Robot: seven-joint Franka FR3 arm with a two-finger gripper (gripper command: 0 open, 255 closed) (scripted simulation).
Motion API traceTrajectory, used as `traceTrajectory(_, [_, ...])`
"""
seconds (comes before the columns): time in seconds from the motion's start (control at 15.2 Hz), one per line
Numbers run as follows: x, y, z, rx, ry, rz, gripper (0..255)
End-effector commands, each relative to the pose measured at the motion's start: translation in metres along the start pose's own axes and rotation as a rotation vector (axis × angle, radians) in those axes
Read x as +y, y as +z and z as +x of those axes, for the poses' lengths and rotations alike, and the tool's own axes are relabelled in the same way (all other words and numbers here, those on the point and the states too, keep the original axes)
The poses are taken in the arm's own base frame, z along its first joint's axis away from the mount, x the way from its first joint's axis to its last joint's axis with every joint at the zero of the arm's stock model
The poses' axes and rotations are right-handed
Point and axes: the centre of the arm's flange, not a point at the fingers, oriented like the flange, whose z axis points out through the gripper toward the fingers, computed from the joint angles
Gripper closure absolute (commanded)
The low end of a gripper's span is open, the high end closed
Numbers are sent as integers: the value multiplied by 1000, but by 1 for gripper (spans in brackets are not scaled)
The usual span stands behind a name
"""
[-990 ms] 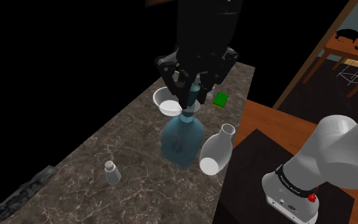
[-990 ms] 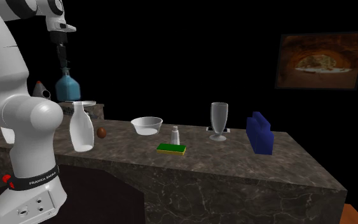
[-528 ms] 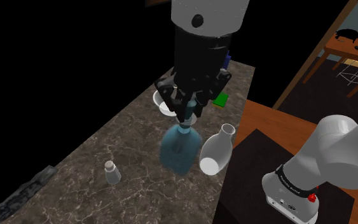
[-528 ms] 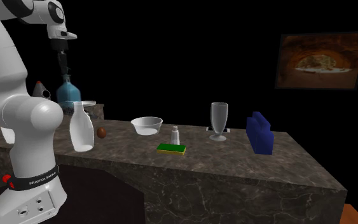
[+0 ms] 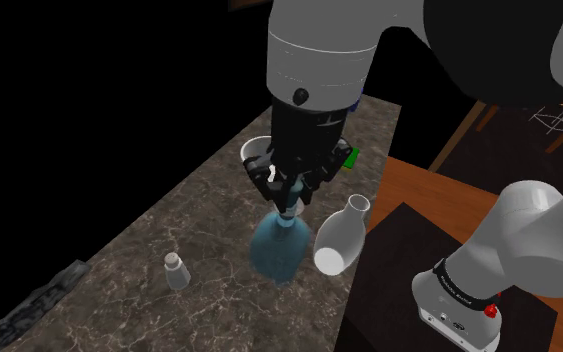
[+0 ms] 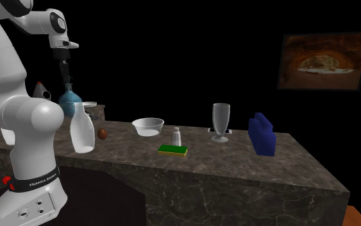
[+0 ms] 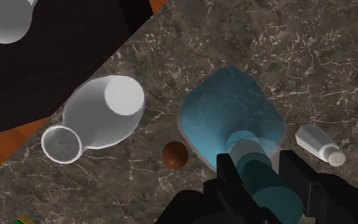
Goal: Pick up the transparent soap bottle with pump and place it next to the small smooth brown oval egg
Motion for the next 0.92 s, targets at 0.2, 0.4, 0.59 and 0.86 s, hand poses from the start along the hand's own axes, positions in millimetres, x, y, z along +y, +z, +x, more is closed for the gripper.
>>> traceTrajectory(0.2, [-3,25,0,1,0,1,255])
traceTrajectory(0.4, [-3,41,0,1,0,1,255])
traceTrajectory(0.59, [-4,57,0,1,0,1,255])
traceTrajectory(0.86, [-5,78,-1,1,0,1,255])
